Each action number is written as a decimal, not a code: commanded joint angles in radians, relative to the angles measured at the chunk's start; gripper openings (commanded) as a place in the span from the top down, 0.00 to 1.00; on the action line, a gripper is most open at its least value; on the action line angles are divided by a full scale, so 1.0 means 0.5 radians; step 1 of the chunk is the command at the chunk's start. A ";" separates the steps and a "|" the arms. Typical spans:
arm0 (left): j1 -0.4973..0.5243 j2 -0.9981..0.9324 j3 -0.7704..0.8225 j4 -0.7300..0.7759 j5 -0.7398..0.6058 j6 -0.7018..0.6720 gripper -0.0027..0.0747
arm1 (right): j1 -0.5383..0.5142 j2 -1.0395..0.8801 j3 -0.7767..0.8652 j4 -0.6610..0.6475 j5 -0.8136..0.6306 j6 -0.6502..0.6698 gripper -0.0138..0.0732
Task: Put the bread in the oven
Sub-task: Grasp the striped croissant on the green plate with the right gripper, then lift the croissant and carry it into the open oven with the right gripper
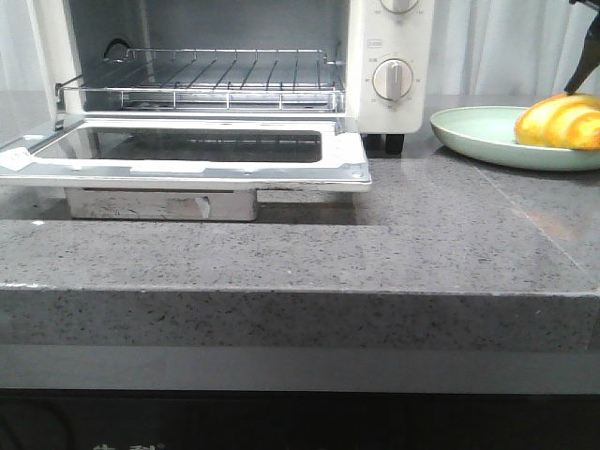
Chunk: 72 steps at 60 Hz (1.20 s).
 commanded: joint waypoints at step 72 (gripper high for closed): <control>0.003 -0.002 -0.054 -0.016 -0.157 -0.019 0.99 | 0.077 -0.686 0.060 0.106 0.180 -0.113 0.86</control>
